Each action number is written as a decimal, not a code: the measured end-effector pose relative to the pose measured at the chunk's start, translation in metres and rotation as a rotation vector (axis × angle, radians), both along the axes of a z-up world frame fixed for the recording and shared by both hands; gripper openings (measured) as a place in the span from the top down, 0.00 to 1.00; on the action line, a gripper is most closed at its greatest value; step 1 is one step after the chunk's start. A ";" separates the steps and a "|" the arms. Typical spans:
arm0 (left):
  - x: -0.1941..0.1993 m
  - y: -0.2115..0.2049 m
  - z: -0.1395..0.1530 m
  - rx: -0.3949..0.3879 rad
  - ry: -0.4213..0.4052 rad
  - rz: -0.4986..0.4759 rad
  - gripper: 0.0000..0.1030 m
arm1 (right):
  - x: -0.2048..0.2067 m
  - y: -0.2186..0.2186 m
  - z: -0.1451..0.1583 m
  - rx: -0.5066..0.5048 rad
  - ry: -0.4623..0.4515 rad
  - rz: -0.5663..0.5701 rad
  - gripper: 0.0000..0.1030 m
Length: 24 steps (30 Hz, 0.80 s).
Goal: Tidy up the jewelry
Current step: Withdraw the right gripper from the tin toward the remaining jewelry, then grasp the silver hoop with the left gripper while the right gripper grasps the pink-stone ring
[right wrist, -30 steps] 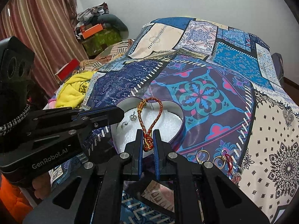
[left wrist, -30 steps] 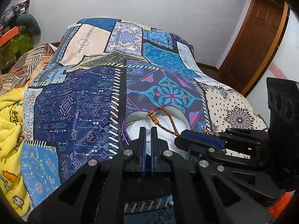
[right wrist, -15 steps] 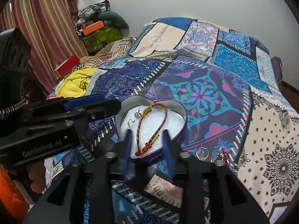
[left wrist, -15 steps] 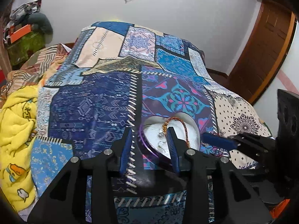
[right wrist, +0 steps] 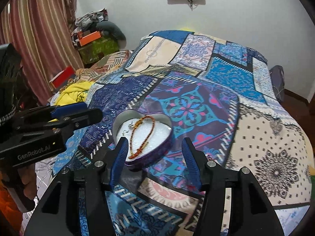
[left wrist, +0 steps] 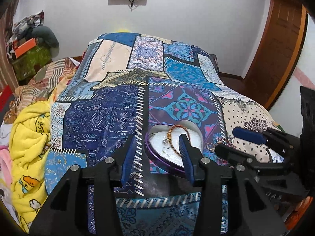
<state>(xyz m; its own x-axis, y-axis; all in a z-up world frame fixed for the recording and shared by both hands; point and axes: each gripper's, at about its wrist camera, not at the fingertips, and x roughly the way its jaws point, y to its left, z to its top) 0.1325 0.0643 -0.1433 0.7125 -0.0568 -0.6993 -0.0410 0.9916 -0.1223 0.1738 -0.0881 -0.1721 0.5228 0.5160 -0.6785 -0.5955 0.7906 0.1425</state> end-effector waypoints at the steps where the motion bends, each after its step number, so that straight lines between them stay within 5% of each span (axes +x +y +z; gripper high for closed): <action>1: -0.001 -0.004 0.001 0.008 -0.002 -0.005 0.56 | 0.000 -0.004 0.002 0.004 -0.003 -0.009 0.49; 13: 0.003 -0.052 0.000 0.016 0.022 -0.092 0.54 | 0.006 -0.063 0.011 0.022 -0.022 -0.144 0.49; 24: 0.015 -0.094 -0.029 -0.019 0.111 -0.194 0.54 | 0.015 -0.103 -0.004 0.000 0.017 -0.223 0.49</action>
